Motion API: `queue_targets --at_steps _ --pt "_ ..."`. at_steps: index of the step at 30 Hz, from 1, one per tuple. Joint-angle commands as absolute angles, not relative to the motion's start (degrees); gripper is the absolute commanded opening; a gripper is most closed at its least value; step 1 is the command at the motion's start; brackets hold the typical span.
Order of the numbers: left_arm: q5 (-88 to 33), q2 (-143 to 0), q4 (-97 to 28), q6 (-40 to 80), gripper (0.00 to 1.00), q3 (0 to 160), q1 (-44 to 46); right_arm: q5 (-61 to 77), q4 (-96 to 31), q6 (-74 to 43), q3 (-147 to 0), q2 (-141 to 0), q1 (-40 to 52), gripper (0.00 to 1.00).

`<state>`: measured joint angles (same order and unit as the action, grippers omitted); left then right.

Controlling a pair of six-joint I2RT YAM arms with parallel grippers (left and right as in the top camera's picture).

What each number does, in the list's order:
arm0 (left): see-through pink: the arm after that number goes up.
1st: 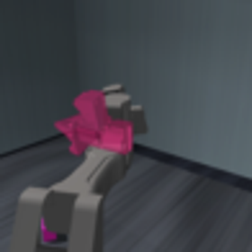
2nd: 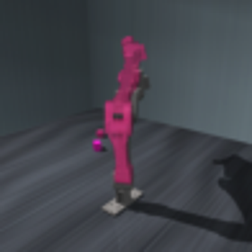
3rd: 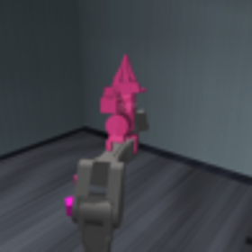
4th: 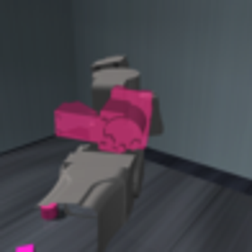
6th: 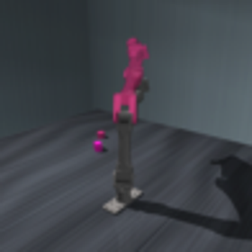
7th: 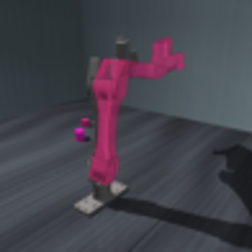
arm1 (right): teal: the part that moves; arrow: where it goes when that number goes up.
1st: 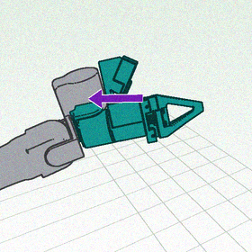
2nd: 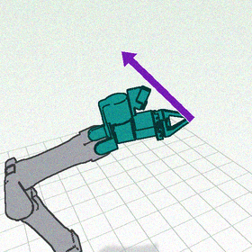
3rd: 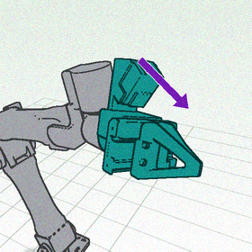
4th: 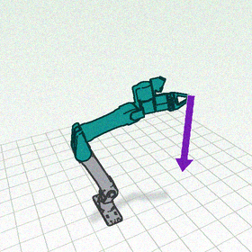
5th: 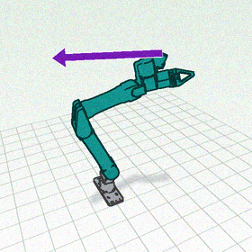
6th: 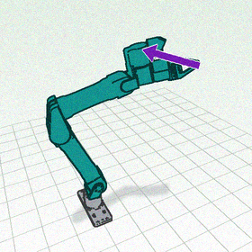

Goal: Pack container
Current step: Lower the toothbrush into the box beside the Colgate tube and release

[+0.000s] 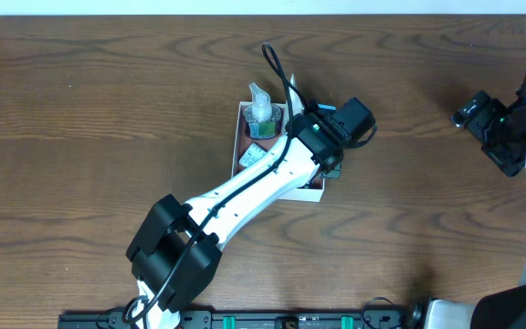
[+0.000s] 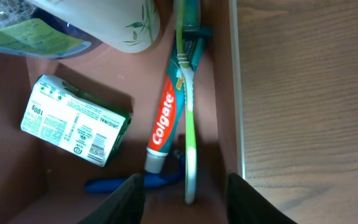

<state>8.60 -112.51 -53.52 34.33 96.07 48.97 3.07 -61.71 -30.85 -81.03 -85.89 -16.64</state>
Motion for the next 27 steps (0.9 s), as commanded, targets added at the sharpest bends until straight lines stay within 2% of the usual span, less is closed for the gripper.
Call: queue_targets --at_steps 1,10,16,23,25,26,27 --pt "9.5 -113.16 -53.65 34.41 0.45 95.79 48.99 3.27 -61.73 -31.46 -81.56 -86.26 -16.86 0.99" --pt "9.54 -112.64 -54.26 32.73 0.46 96.42 48.88 3.27 -61.73 -31.44 -81.56 -86.26 -16.86 0.99" --pt "9.69 -106.48 -58.13 31.53 0.47 99.33 48.88 3.27 -61.73 -31.46 -81.56 -86.26 -16.86 0.99" --pt "9.72 -93.58 -60.58 29.87 0.67 99.37 48.88 3.27 -61.73 -31.44 -81.56 -86.26 -16.86 0.99" --pt "9.74 -89.65 -61.71 28.08 0.82 99.37 48.88 3.27 -61.73 -31.44 -81.56 -86.26 -16.86 0.99" --pt "9.74 -88.03 -62.35 26.85 0.98 99.37 48.88 3.27 -61.73 -31.44 -81.56 -86.26 -16.86 0.99" --pt "9.76 -86.5 -63.16 24.91 0.98 99.37 48.88 3.27 -61.73 -31.44 -81.56 -86.26 -16.86 0.99"
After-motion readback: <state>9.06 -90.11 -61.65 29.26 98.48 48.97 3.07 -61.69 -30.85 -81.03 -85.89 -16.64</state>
